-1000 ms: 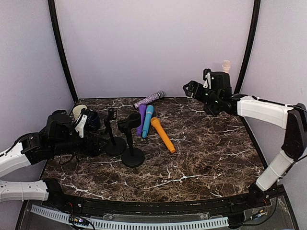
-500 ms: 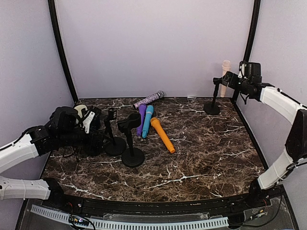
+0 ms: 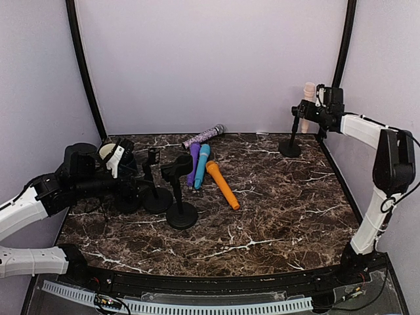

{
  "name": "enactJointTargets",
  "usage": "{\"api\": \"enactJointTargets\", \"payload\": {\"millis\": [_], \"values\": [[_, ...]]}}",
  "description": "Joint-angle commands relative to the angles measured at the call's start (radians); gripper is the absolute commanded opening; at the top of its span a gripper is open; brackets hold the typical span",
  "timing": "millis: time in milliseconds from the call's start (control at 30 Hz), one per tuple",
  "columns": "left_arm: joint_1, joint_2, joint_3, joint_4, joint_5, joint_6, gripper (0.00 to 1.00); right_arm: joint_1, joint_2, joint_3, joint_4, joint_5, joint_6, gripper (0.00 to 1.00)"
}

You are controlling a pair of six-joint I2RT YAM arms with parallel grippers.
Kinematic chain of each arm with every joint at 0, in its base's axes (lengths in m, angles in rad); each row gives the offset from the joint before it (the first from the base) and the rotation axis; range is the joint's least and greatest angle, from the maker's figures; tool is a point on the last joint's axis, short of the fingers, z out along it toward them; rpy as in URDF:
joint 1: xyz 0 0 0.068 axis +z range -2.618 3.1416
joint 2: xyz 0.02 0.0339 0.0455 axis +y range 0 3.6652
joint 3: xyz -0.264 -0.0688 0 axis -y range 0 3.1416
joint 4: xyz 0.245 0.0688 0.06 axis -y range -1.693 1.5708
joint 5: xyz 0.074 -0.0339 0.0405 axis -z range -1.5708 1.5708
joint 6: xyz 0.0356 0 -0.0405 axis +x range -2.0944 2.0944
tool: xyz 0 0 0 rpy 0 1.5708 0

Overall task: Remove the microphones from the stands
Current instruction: Pick up the microphone stand with the microphone from the corner of the board.

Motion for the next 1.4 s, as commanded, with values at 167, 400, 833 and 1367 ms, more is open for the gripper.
{"api": "enactJointTargets", "payload": {"millis": [167,400,833,1367], "values": [[0.005,0.057,0.003,0.008,-0.001,0.029,0.89,-0.004,0.103,0.141,0.151,-0.007,-0.082,0.85],[0.006,0.068,0.003,0.009,0.001,0.03,0.89,-0.005,0.107,0.128,0.2,0.025,-0.124,0.72],[0.008,0.082,0.005,0.008,0.014,0.032,0.89,-0.004,0.136,0.191,0.194,0.003,-0.218,0.35],[0.008,0.053,0.003,0.008,0.03,0.033,0.89,0.003,-0.093,0.018,0.246,-0.014,-0.174,0.11]]}}
